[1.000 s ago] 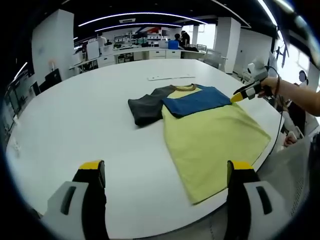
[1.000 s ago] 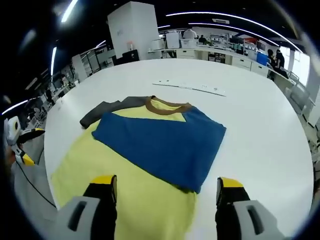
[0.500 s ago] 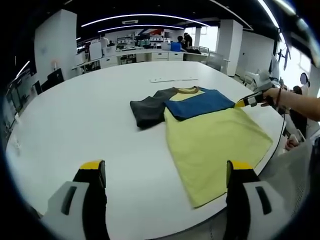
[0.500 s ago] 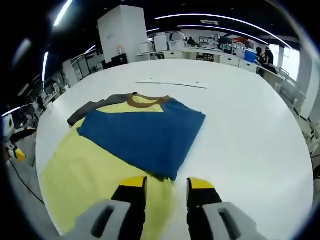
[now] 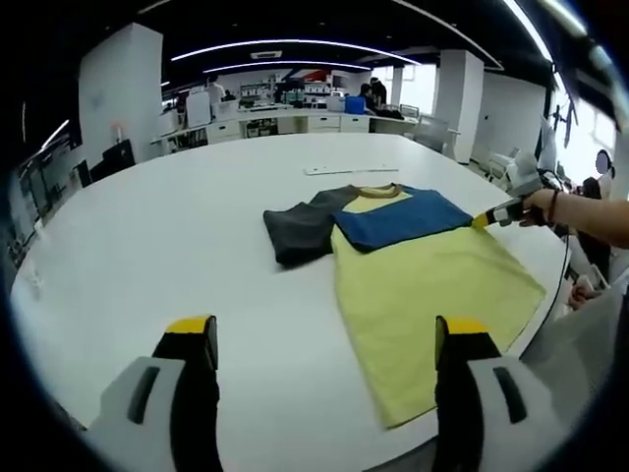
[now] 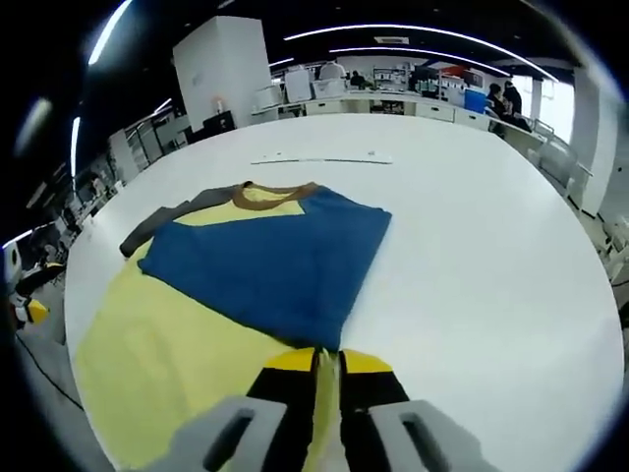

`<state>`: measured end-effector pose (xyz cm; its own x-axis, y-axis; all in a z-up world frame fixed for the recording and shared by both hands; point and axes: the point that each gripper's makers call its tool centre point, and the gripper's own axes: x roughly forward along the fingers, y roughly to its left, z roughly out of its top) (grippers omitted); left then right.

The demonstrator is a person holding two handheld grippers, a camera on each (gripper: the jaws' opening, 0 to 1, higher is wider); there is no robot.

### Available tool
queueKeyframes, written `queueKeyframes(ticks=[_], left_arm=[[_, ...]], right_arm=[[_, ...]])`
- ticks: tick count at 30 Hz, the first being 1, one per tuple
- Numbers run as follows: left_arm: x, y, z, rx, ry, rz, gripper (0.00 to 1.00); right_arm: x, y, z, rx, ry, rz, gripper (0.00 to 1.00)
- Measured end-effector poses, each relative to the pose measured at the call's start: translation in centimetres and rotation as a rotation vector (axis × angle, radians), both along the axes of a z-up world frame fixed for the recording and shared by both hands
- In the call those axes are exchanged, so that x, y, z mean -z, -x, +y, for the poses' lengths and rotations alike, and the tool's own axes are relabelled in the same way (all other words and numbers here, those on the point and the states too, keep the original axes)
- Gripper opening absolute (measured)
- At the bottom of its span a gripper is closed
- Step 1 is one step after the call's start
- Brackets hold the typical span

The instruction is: Fold the garment on the visible template until the final outline fits inside the template.

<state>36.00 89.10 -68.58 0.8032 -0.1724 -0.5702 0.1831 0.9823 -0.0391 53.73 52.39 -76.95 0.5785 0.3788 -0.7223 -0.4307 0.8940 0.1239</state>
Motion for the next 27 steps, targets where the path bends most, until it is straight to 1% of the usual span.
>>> queueKeyframes(ticks=[4, 6, 9, 12, 14, 20, 22, 27], left_arm=[[-0.1, -0.3, 0.1, -0.006, -0.008, -0.003, 0.85], [-0.1, -0.4, 0.3, -0.016, -0.008, -0.005, 0.83], [0.0, -0.6, 0.5, -0.028, -0.015, -0.002, 0.80], [0.2, -0.8, 0.4, -0.032, -0.017, -0.003, 0.76], [0.1, -1.1, 0.4, -0.045, -0.001, -0.023, 0.74], [0.6, -1.9, 0.7, -0.059, -0.003, -0.033, 0.67], [0.6, -2.3, 0.7, -0.058, -0.007, -0.039, 0.64], [1.2, -3.5, 0.9, -0.043, -0.039, -0.029, 0.53]], right_arm=[[0.2, -0.3, -0.6, 0.032, 0.015, -0.004, 0.01], [0.2, -0.3, -0.5, 0.032, 0.015, -0.001, 0.00], [0.2, -0.4, -0.6, 0.022, 0.038, -0.005, 0.00], [0.1, -0.7, -1.0, 0.031, 0.048, -0.007, 0.00], [0.2, -0.9, -1.4, 0.038, 0.044, -0.002, 0.00], [0.1, -1.3, -2.4, 0.038, 0.065, 0.009, 0.00], [0.1, -1.4, -2.8, 0.041, 0.068, 0.010, 0.00], [0.1, -1.8, -3.5, 0.043, 0.072, 0.013, 0.00]])
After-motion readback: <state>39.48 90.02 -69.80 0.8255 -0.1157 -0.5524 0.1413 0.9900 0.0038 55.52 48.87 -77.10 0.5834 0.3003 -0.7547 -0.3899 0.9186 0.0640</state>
